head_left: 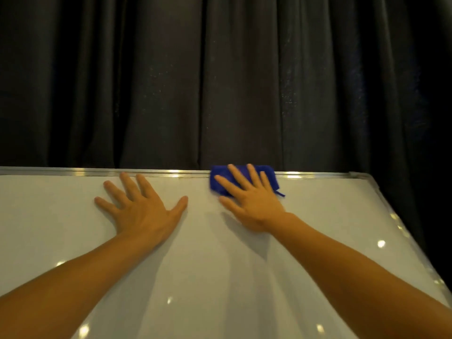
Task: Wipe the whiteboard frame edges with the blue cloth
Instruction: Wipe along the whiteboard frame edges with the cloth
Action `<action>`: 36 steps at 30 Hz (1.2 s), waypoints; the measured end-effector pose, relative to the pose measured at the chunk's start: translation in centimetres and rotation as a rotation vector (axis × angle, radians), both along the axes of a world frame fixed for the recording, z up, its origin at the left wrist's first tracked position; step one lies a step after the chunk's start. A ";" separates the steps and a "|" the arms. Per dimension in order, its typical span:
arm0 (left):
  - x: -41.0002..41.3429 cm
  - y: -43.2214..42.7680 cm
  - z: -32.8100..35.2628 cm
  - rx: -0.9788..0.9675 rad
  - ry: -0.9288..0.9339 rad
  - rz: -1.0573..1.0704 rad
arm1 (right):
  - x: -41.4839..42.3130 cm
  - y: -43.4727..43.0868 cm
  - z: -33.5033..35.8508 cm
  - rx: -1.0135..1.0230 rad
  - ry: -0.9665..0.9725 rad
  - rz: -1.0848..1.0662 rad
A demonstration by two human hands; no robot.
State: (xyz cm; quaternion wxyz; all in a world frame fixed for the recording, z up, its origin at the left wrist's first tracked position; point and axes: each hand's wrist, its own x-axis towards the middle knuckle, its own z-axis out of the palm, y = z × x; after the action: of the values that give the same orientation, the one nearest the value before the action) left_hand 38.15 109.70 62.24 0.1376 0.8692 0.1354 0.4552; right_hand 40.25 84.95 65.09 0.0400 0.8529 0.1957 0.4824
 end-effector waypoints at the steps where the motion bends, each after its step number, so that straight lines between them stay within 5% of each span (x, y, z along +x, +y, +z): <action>1: -0.1 -0.1 -0.1 0.002 -0.011 -0.023 | 0.0 -3.1 0.3 0.084 0.013 -0.055; 5: -0.8 -2.7 -0.1 -0.049 0.013 -0.050 | -0.1 -7.7 0.4 0.666 0.091 -0.238; 7: -1.2 -5.5 0.2 -0.054 0.031 -0.058 | 0.2 -3.5 1.0 0.737 0.098 -0.163; 11: -0.9 -11.8 -0.8 0.125 0.042 -0.122 | 0.2 2.1 -0.1 0.208 0.065 0.084; 15: -0.1 -13.6 -2.6 0.184 0.008 -0.104 | 1.0 -9.1 0.9 0.021 0.034 0.005; 18: -0.1 -14.3 -2.8 0.199 -0.010 -0.135 | 1.5 -19.6 1.1 0.443 0.093 -0.189; 21: -0.5 -16.2 -2.2 0.137 0.027 -0.105 | 1.8 -20.3 1.4 0.732 0.144 -0.265; 23: -0.5 -17.5 -1.8 0.070 0.047 -0.099 | 2.2 -16.9 1.4 0.613 0.115 -0.146; 26: -0.4 -19.3 -2.0 0.109 0.067 -0.102 | 2.2 -13.2 -0.5 0.078 0.041 0.073; 28: -0.1 -20.9 -2.7 0.223 0.064 -0.128 | 2.3 -15.1 -0.4 -0.204 -0.002 0.137; 30: 0.4 -22.0 -3.5 0.294 0.069 -0.167 | 2.6 -18.9 1.0 -0.282 -0.044 0.085; 33: 1.0 -22.9 -3.8 0.312 0.063 -0.191 | 3.0 -23.5 2.1 0.108 0.027 -0.120; 36: 1.0 -24.3 -3.2 0.309 0.086 -0.167 | 3.4 -20.3 1.3 0.389 0.135 -0.055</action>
State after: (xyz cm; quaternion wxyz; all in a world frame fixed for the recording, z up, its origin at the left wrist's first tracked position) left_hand 39.15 85.38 59.09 0.0338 0.9070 -0.0032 0.4198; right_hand 43.67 64.68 66.41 -0.1254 0.8800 0.0775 0.4514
